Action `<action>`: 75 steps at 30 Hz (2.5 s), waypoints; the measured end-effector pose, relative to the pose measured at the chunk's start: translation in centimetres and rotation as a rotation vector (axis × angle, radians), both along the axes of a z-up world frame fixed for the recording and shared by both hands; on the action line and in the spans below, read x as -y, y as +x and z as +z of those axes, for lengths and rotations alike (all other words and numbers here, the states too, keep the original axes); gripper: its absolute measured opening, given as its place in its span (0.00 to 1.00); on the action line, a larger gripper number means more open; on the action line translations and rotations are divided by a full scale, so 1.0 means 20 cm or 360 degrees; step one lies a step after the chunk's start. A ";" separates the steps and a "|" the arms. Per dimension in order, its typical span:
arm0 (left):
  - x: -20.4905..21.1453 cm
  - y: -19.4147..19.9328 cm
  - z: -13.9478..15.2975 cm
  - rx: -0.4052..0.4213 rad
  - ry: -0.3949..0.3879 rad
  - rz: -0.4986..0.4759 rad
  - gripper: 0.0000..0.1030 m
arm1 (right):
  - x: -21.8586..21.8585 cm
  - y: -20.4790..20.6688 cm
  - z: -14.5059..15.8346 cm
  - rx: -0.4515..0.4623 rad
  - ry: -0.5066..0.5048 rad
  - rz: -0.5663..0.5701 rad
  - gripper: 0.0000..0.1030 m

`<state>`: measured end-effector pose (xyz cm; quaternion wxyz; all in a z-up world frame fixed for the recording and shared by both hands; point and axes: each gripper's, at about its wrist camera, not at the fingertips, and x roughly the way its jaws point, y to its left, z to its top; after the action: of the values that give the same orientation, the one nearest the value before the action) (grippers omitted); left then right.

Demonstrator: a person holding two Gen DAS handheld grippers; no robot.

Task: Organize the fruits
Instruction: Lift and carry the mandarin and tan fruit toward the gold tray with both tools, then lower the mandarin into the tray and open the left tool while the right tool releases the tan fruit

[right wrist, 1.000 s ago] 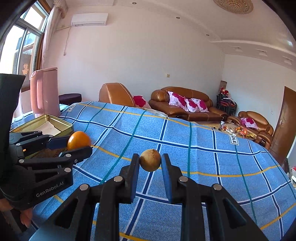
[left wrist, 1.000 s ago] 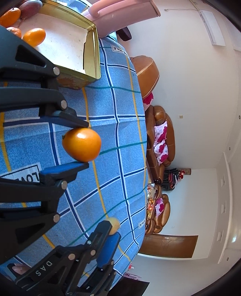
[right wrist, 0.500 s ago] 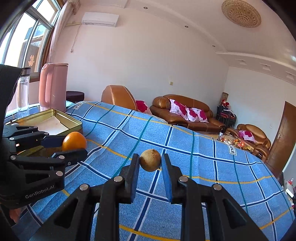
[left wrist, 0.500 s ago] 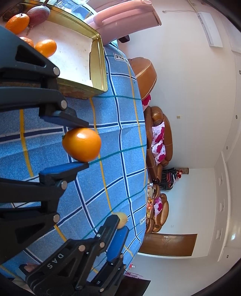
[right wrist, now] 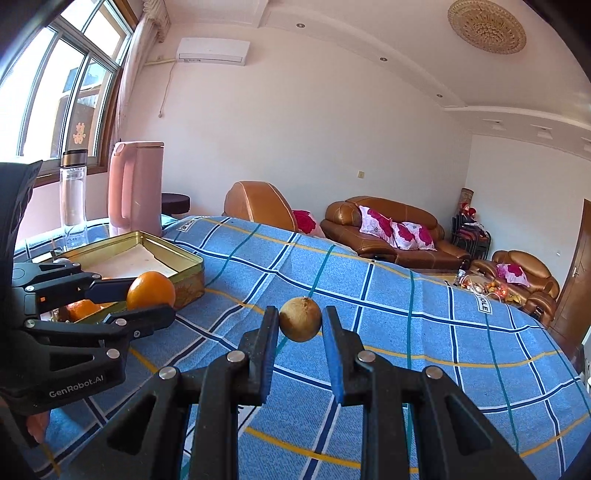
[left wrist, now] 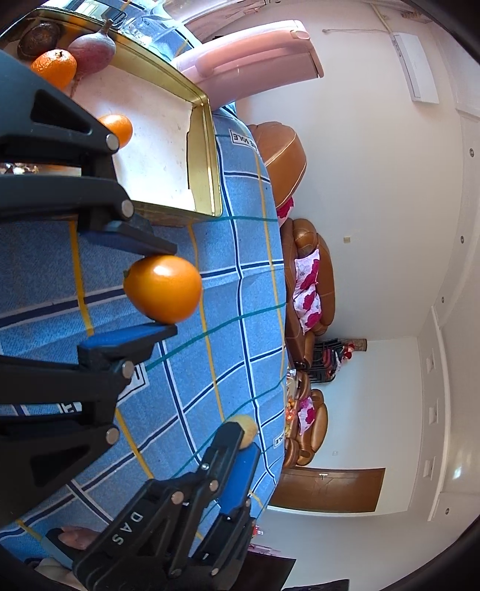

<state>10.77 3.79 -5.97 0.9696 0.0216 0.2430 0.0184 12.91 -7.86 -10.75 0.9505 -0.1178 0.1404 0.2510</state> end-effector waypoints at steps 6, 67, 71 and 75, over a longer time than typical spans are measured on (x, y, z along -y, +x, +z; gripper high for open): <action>-0.03 -0.06 0.03 0.0032 0.0006 0.0012 0.37 | -0.05 -0.07 0.03 0.0006 0.0015 0.0066 0.25; -0.66 -0.44 0.04 0.0103 -0.0008 0.0444 0.37 | -0.72 -0.31 0.07 -0.0029 -0.0018 0.0537 0.25; -0.69 -0.46 0.03 0.0099 -0.0011 0.0471 0.37 | -0.76 -0.32 0.05 -0.0042 -0.0032 0.0560 0.25; -0.73 -0.48 0.02 0.0092 -0.0013 0.0500 0.37 | -0.80 -0.33 0.04 -0.0050 -0.0047 0.0583 0.25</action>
<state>1.18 18.46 -5.48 0.9615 -0.0211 0.2153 0.1694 6.24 8.09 -9.96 0.8848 -0.1513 0.1351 0.4195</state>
